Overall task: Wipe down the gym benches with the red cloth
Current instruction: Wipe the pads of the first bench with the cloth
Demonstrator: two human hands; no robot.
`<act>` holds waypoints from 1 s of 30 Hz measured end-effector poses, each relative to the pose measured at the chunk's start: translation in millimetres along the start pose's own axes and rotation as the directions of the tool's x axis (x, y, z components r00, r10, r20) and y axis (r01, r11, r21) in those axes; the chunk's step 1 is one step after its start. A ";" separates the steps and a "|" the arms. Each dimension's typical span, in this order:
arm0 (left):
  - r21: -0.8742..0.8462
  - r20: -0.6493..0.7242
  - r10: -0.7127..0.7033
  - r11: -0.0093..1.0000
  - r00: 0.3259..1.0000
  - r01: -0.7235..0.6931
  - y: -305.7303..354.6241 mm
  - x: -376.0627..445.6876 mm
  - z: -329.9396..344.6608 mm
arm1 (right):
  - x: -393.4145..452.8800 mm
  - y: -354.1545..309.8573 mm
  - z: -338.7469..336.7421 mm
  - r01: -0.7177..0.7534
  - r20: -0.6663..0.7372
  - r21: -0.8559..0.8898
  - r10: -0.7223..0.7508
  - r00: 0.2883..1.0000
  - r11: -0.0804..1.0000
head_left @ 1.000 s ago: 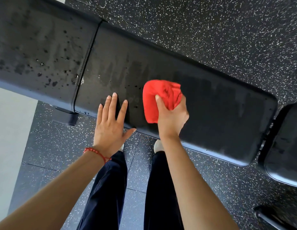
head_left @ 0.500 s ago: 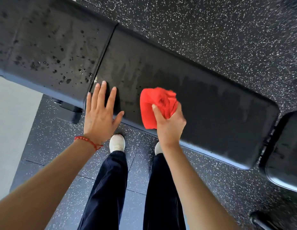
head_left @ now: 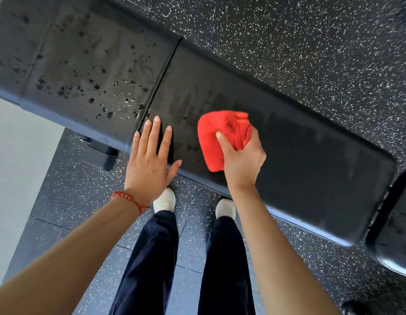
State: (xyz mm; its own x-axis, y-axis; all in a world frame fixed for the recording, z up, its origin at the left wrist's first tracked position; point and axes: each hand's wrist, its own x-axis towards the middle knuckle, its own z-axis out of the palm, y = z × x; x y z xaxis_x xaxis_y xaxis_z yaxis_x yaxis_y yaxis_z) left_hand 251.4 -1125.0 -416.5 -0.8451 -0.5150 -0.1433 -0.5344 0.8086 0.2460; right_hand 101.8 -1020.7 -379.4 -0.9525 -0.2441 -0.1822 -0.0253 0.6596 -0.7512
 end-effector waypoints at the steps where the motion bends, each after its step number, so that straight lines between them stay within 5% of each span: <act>1: 0.002 0.002 0.001 1.000 1.000 -0.001 -0.2 0.3 -0.1 | 11.2 -6.0 4.8 0.009 -0.019 -0.004 -0.009 1.000 1.000; 9: -0.004 0.030 -0.001 1.000 1.000 0.001 -0.3 1.1 -3.1 | 44.7 -30.1 28.8 -0.002 -0.119 -0.014 0.000 0.993 1.000; 19: -0.075 0.014 -0.034 0.997 0.999 0.035 -31.9 2.9 -24.6 | -62.7 -11.9 26.7 -0.120 0.052 0.074 0.116 0.992 0.990; 30: -0.028 0.065 -0.068 0.997 0.996 0.070 -62.6 6.4 -23.8 | 31.6 -54.4 61.1 0.002 -0.090 0.032 0.001 0.996 0.999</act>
State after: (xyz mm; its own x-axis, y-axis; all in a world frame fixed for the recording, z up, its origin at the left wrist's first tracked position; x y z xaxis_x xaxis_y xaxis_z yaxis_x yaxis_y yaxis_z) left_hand 279.8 -1185.7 -410.0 -0.8057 -0.5493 -0.2218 -0.5918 0.7623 0.2619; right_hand 91.7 -1107.7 -383.0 -0.9760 -0.1782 -0.1252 -0.0172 0.6361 -0.7715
